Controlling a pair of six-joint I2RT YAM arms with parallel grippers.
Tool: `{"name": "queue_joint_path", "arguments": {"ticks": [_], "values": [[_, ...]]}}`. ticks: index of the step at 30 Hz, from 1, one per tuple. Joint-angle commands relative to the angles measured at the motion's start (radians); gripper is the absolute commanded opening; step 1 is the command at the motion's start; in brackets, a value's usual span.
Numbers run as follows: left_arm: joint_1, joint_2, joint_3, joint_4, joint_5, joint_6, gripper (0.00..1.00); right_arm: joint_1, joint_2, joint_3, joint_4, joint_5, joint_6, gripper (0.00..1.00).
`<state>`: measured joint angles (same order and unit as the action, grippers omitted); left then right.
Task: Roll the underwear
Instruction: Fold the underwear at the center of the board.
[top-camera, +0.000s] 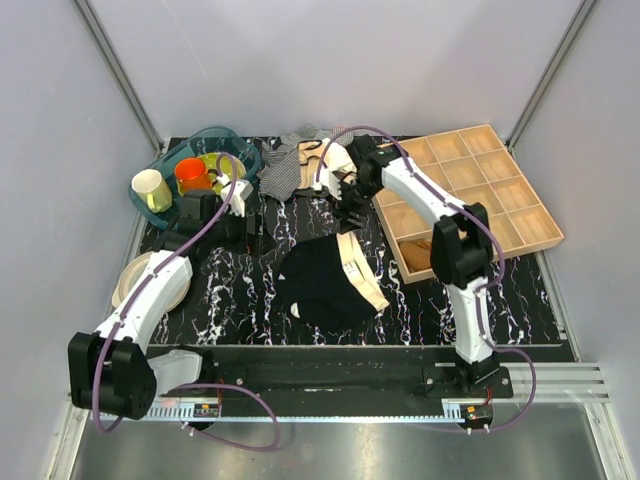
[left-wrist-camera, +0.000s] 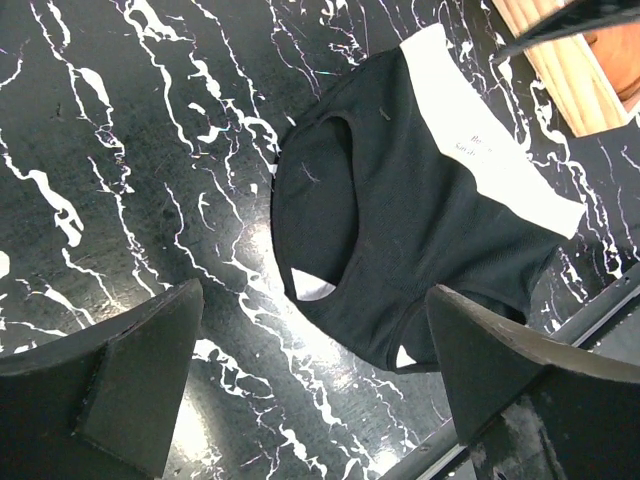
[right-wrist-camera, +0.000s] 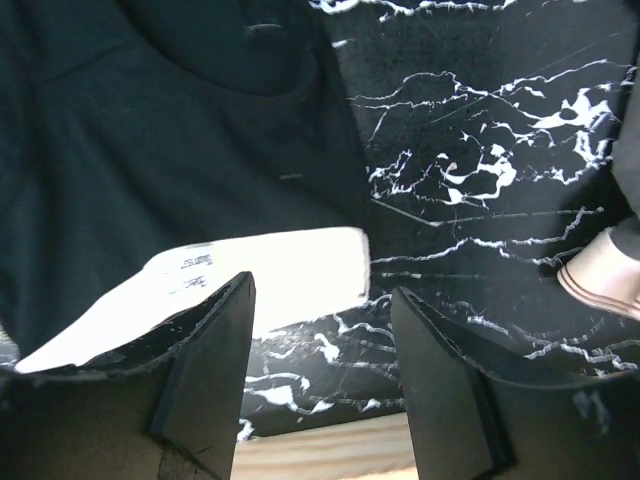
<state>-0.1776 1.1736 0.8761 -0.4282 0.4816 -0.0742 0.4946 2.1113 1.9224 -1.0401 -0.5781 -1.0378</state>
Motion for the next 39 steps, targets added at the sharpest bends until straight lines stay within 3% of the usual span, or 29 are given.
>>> {"name": "queue_joint_path", "arguments": {"ticks": [1,5,9,13,14,16,19,22,26,31,39], "values": [[0.001,-0.058,0.034,-0.003,-0.044,0.062,0.96,-0.001,0.165,0.168,-0.113,-0.006,-0.057,0.64],[0.001,-0.069,0.038,-0.010,-0.064,0.067,0.96,-0.002,0.282,0.320,-0.190,0.009,-0.028,0.64],[0.001,-0.066,0.038,-0.011,-0.057,0.067,0.96,-0.002,0.348,0.354,-0.224,0.014,-0.013,0.59],[0.001,-0.051,0.035,-0.001,-0.026,0.067,0.96,-0.002,0.377,0.394,-0.251,0.014,0.007,0.38],[0.001,-0.045,0.031,0.006,-0.006,0.067,0.96,-0.004,0.377,0.414,-0.258,0.001,0.010,0.25],[0.001,-0.008,0.029,0.029,0.026,0.065,0.96,-0.008,0.372,0.429,-0.256,-0.017,0.021,0.11],[0.000,0.088,0.037,0.084,0.135,0.051,0.95,-0.024,0.349,0.429,-0.230,-0.068,0.028,0.03],[-0.031,0.219,0.073,0.137,0.233,0.045,0.94,-0.041,0.302,0.360,-0.155,-0.132,0.027,0.01],[-0.068,0.407,0.193,0.141,0.238,0.098,0.94,-0.042,0.227,0.213,-0.055,-0.161,0.012,0.00],[-0.066,0.599,0.364,0.155,0.256,0.119,0.93,-0.045,0.190,0.152,0.003,-0.180,0.021,0.01],[-0.069,0.791,0.471,0.171,0.305,0.083,0.89,-0.045,0.179,0.107,0.049,-0.201,0.062,0.00]]}}
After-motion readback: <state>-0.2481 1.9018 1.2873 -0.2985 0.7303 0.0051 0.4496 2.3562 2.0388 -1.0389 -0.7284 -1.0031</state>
